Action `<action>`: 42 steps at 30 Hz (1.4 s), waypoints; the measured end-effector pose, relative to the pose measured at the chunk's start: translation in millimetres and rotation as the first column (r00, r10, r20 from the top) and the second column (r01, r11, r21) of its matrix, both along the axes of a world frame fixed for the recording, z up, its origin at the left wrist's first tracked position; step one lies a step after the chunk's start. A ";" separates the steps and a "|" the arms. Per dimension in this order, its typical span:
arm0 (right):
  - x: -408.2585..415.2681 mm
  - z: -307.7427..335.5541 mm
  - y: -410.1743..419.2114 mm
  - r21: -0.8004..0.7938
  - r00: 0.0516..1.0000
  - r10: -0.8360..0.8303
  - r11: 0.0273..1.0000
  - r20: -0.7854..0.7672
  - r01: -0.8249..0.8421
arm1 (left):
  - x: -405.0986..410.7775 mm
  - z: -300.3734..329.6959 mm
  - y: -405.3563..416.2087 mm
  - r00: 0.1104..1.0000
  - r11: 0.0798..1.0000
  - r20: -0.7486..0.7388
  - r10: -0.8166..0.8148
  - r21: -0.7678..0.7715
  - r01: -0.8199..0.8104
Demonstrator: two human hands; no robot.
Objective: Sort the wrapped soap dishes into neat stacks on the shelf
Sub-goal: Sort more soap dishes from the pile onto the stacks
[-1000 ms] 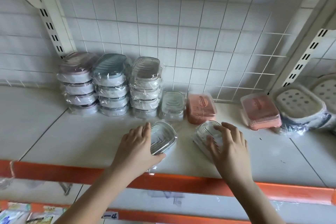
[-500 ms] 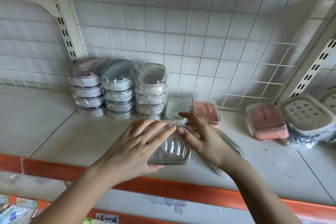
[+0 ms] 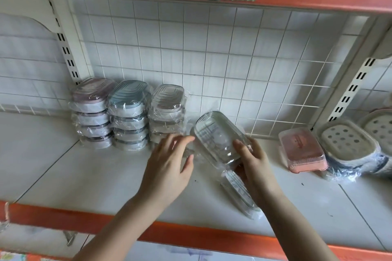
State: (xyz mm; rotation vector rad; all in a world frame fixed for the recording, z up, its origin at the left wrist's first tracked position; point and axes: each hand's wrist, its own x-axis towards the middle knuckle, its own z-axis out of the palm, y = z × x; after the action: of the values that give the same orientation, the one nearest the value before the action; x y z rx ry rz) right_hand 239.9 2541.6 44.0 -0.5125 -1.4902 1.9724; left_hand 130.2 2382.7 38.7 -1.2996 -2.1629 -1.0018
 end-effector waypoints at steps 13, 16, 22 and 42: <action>-58.5 0.6 7.1 -0.180 0.986 -0.135 0.972 0.099 0.151 | -18.4 -0.9 65.6 0.682 0.962 0.683 -0.261 0.240 0.127; -66.3 2.5 8.7 -0.156 0.984 -0.121 0.978 0.129 0.141 | -27.1 -2.8 71.4 0.720 0.973 0.662 -0.207 0.218 0.079; -68.3 9.2 10.6 -0.061 0.976 -0.122 0.989 0.182 0.135 | -36.1 -6.9 77.6 0.766 0.970 0.615 -0.188 0.241 0.045; -73.6 -8.2 14.6 0.501 0.867 -0.318 0.860 0.384 0.093 | -40.8 -20.0 74.6 0.820 0.983 0.557 -0.131 0.180 0.035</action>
State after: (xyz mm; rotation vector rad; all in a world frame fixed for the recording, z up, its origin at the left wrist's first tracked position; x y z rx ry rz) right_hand 166.4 2556.2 35.8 -0.9212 -2.0231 1.2938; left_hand 89.4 2457.3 18.7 -1.1195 -2.3772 -1.7487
